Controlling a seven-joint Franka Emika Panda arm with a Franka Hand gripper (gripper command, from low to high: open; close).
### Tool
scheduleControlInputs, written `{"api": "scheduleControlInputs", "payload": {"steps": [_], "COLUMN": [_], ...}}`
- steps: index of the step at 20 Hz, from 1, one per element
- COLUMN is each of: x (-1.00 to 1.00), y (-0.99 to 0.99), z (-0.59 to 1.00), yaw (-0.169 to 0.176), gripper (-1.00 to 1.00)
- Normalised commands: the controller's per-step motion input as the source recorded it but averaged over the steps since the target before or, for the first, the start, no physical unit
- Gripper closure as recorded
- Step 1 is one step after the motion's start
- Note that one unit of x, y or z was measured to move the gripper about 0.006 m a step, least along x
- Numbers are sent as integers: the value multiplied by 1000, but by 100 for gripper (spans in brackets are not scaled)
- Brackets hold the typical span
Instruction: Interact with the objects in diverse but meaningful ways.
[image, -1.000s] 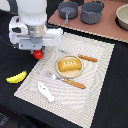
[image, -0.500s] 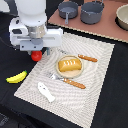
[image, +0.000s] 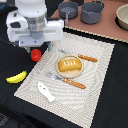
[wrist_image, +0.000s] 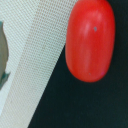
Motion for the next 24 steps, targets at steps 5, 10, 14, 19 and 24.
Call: {"api": "scheduleControlInputs", "payload": {"steps": [5, 10, 14, 19, 24], "x": [165, 466, 714, 818, 883], "y": [-742, -793, -696, -587, -501], "z": [234, 3, 0, 0, 55], "yaw": [144, 60, 3, 0, 0], "gripper": [-100, -100, -100, -100, -100]}}
